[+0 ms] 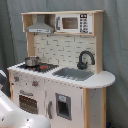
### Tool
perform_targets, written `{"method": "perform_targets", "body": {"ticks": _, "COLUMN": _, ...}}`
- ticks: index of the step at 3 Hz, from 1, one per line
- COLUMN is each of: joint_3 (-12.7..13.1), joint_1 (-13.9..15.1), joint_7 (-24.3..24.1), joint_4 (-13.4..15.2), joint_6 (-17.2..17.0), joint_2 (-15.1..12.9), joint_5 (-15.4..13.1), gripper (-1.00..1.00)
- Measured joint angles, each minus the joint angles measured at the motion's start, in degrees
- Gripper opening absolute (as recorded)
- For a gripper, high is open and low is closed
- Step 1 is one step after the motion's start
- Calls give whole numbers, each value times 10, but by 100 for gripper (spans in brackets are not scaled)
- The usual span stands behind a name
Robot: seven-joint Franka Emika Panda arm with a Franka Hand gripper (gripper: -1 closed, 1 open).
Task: Play with the kitchen
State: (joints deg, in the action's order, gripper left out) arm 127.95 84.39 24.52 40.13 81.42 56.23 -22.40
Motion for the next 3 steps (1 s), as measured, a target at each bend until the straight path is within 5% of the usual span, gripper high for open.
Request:
{"method": "perform_targets", "body": {"ticks": 2, "joint_3": 2, "joint_1": -33, "joint_7": 60, "joint_4": 3, "joint_6": -12, "joint_2": 55, "joint_5": -82, "gripper": 100}}
{"method": "perform_targets", "body": {"ticks": 3, "joint_3": 2, "joint_1": -49, "joint_7": 56, "joint_4": 21, "joint_6": 10, "joint_2": 71, "joint_5": -132, "gripper": 100}}
